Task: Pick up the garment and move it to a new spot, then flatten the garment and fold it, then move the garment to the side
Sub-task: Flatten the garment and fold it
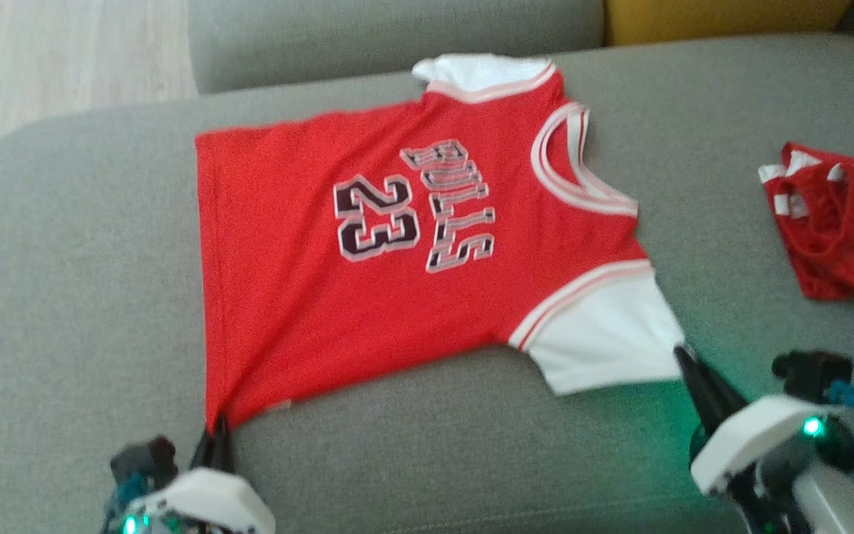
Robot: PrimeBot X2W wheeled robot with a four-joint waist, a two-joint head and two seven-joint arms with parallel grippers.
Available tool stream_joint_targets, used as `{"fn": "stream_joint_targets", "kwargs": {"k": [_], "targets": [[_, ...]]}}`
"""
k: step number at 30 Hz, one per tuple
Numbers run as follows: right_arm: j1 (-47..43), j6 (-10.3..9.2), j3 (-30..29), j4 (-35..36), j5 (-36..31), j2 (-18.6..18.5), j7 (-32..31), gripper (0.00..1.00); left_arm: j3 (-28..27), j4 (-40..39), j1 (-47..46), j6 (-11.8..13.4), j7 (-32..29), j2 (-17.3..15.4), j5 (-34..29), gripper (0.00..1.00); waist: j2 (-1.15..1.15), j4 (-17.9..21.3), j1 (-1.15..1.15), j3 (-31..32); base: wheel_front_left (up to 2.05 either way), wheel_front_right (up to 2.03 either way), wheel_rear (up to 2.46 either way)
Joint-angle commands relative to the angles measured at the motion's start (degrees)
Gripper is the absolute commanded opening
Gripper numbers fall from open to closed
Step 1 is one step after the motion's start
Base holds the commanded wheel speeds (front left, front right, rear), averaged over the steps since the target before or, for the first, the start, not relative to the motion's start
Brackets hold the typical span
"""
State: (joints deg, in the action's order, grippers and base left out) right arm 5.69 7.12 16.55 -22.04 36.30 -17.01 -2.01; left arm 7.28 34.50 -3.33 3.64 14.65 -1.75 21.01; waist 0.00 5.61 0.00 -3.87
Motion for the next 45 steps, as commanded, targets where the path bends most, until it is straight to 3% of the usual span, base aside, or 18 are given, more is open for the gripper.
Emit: {"fn": "stream_joint_targets", "kwargs": {"k": [1,11,16,21,30,38,45], "targets": [[-0.40,0.36,0.80,2.04,0.45,-1.11,-0.52,0.00,-1.51,-1.47,-0.02,0.75,0.34,-1.14,0.24,0.00,0.00,-0.22,0.00,1.74,0.00,0.00,0.00],[-8.48,0.36,-3.27,11.33,5.30,-2.63,-9.98,0.00,-2.49,-5.26,4.97,1.39,0.35,-1.13,-0.55,0.00,0.00,-0.85,0.00,3.86,0.00,0.00,0.00],[-4.89,0.36,-8.68,15.00,5.19,-0.55,-9.58,0.00,-2.38,-8.27,1.11,0.73,0.35,-1.13,-0.99,0.00,0.00,-0.91,0.00,2.83,0.00,0.00,0.00],[1.65,0.36,-10.24,15.20,1.72,2.13,-7.20,0.00,-0.11,-8.39,-5.27,0.43,0.35,-1.13,-1.21,0.00,0.00,-1.83,0.00,0.36,0.00,0.00,0.00],[15.73,0.36,-10.72,6.73,-1.85,7.06,0.59,0.00,2.62,-5.62,-15.47,2.27,0.35,-1.13,0.61,0.00,0.00,-3.33,0.00,-4.94,0.00,0.00,0.00],[25.08,0.36,-10.57,-3.53,-4.12,7.03,7.38,0.00,2.95,-4.03,-21.59,4.17,0.35,-1.13,1.36,0.00,0.00,-5.26,0.00,-8.77,0.00,0.00,0.00],[30.54,0.36,-9.76,-11.29,-4.43,7.68,11.38,0.00,4.13,-1.51,-25.37,3.92,0.35,-1.13,0.50,0.00,0.00,-6.09,0.00,-10.87,0.00,0.00,0.00]]}}
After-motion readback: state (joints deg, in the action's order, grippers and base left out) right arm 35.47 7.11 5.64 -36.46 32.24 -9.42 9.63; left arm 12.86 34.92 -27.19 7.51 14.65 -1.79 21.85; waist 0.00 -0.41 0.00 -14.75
